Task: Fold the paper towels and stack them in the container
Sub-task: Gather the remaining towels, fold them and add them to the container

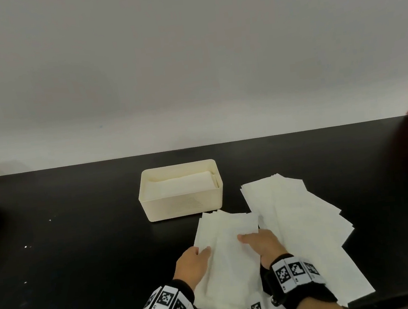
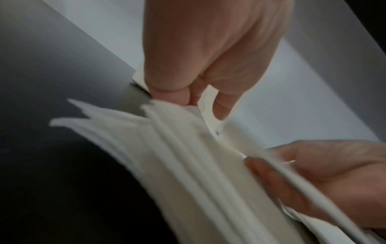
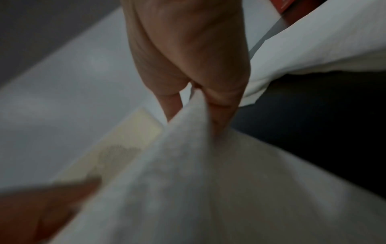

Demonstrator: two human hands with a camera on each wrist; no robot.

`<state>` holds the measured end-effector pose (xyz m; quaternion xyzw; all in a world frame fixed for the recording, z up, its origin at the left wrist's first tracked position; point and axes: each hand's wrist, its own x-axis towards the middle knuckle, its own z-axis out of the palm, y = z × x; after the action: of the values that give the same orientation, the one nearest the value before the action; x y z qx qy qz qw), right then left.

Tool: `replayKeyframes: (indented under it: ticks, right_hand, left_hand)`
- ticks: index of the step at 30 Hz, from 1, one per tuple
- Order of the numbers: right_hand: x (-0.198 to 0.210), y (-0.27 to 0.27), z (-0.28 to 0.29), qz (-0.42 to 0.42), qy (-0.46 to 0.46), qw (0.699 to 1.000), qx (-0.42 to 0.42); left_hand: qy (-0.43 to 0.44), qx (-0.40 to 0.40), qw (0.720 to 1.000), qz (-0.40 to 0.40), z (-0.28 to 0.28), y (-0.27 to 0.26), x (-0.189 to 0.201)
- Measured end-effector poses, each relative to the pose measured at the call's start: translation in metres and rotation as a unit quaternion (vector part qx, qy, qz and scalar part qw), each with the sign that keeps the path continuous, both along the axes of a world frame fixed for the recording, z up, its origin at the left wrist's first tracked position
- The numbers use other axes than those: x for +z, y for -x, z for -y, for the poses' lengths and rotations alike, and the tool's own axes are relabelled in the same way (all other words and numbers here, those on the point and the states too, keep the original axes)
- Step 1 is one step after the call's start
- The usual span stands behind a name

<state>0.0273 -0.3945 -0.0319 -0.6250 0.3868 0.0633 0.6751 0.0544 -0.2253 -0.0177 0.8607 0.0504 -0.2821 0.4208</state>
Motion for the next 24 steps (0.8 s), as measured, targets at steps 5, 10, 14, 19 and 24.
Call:
replayKeyframes:
  ticks: [5, 10, 14, 19, 24]
  right_hand:
    - [-0.018, -0.006, -0.020, 0.002, 0.086, 0.995, 0.046]
    - [-0.005, -0.010, -0.023, -0.006, 0.178, 0.977, 0.114]
    - [0.009, -0.014, -0.012, 0.001, 0.243, 0.965, 0.098]
    - [0.037, -0.012, 0.021, 0.038, 0.348, 0.921, 0.172]
    - [0.048, -0.004, 0.035, 0.060, 0.246, 0.933, 0.257]
  left_hand:
    - [0.015, -0.019, 1.000, -0.015, 0.006, 0.000, 0.001]
    - [0.013, -0.059, 0.998, 0.009, 0.008, 0.005, -0.002]
    - [0.029, -0.092, 0.994, 0.058, 0.006, 0.007, 0.001]
    - [-0.023, -0.165, 0.974, 0.153, -0.007, 0.001, 0.022]
    - [-0.043, -0.237, 0.947, 0.213, -0.015, -0.012, 0.044]
